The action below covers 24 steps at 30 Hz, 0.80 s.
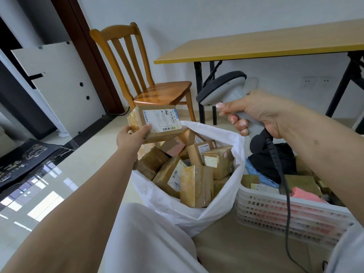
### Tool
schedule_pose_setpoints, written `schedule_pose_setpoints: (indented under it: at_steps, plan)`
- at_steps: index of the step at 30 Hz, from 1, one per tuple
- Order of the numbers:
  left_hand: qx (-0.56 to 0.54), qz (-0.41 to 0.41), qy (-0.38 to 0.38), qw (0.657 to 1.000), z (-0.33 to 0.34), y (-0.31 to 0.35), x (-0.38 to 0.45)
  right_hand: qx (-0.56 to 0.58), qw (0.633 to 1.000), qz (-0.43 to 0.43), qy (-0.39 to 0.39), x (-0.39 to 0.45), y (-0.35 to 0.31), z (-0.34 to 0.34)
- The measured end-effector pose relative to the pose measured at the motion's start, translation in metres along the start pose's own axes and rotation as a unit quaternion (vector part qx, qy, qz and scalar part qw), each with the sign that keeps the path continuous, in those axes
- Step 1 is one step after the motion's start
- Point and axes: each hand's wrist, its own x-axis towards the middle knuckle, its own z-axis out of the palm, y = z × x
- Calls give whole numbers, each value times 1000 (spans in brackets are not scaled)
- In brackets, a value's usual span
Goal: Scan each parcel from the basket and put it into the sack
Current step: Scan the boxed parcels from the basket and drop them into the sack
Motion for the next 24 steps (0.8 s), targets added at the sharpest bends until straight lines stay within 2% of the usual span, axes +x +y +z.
schedule_pose_setpoints:
  at_steps: [5,8,11,19,24]
  plan:
    - [36,-15,-20,999,11,-15,-5,23,999,27,2,12,15,-2]
    - [154,-39,-83,984,18,-35,-9,35,998,45,2,19,23,-4]
    - [218,-62,-72,971,22,-48,-11,46,997,59,5,24,29,-6]
    - [284,70,-92,952,55,-31,-27,59,995,71,30,34,50,-31]
    - [200,135,-144,960,121,-14,-52,96,989,91,71,31,78,-78]
